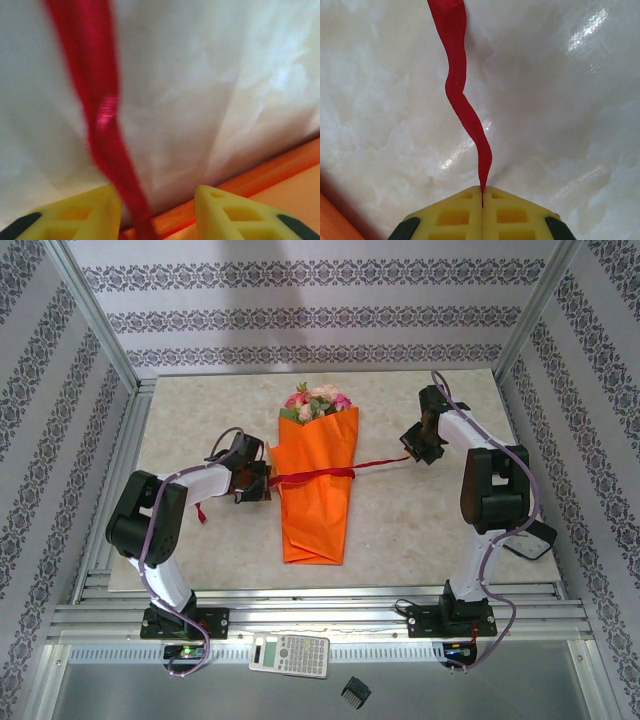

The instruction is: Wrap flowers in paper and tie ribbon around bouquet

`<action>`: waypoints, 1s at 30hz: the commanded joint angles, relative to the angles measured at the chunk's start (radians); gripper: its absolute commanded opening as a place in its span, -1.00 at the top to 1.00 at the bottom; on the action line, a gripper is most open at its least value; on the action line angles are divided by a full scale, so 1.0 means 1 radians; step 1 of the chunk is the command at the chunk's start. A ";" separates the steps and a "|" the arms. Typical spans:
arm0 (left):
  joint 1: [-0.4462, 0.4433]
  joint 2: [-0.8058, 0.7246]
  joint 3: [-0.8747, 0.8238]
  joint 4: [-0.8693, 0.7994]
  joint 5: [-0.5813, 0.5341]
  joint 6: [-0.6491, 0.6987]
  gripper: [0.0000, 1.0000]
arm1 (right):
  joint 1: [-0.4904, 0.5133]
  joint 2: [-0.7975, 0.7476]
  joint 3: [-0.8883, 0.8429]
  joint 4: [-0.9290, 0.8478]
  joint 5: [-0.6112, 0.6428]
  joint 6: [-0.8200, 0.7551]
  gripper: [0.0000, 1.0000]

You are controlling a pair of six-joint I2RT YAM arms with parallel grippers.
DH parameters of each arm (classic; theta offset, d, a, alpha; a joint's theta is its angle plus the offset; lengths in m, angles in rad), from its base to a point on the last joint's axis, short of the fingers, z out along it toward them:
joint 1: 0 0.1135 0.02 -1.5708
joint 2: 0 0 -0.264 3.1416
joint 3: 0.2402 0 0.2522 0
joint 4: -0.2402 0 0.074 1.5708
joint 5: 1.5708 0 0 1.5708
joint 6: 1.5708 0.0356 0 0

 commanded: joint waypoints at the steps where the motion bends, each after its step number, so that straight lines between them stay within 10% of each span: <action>1: -0.012 0.037 0.050 0.050 -0.008 -0.007 0.30 | -0.007 -0.039 -0.016 -0.003 -0.006 -0.014 1.00; 8: -0.027 0.060 0.050 0.109 0.018 0.027 1.00 | -0.014 -0.051 -0.038 -0.009 -0.020 -0.002 1.00; 15: -0.029 0.028 0.006 0.140 0.024 0.028 1.00 | 0.071 -0.151 -0.176 0.096 -0.119 0.209 0.11; 30: -0.029 0.027 0.005 0.151 0.032 0.035 1.00 | 0.254 -0.068 -0.311 0.418 -0.206 0.677 0.07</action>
